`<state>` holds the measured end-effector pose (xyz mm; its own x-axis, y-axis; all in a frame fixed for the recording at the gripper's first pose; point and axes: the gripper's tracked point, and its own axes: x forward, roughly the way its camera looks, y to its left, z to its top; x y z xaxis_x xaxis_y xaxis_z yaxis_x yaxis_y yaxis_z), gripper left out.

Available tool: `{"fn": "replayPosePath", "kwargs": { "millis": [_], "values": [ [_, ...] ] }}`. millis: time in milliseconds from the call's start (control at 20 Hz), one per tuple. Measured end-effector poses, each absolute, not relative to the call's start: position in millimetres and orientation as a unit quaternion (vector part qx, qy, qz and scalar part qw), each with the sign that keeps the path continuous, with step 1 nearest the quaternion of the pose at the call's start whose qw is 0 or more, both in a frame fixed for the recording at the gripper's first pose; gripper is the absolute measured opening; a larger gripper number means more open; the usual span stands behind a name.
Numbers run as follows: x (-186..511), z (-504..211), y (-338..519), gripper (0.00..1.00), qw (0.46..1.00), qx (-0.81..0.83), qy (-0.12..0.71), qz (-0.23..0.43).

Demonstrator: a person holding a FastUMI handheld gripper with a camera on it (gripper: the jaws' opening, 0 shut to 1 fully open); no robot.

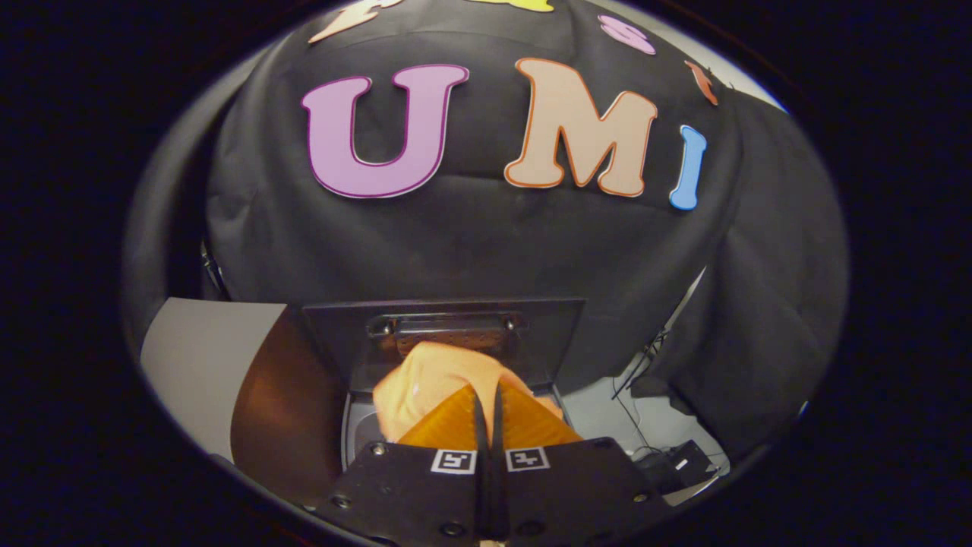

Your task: Put the clothes into the washing machine and then close the washing machine lid.

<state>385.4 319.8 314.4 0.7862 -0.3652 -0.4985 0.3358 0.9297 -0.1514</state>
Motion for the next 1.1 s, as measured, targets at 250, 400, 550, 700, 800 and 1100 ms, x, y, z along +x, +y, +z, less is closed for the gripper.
{"fn": "replayPosePath", "kwargs": {
  "millis": [250,400,550,700,800,1100],
  "values": [
    [396.8,284.7,300.7,0.09,0.935,-0.062,0.294,-0.187],
    [412.1,290.5,309.1,0.08,0.947,-0.028,0.272,-0.170],
    [418.9,297.3,311.1,0.08,0.950,-0.033,0.265,-0.163],
    [422.0,293.9,313.3,0.08,0.950,-0.037,0.266,-0.159],
    [423.3,294.4,313.9,0.08,0.951,-0.036,0.263,-0.158],
    [431.6,309.7,323.0,0.20,0.960,0.001,0.236,-0.149]
  ]
}}
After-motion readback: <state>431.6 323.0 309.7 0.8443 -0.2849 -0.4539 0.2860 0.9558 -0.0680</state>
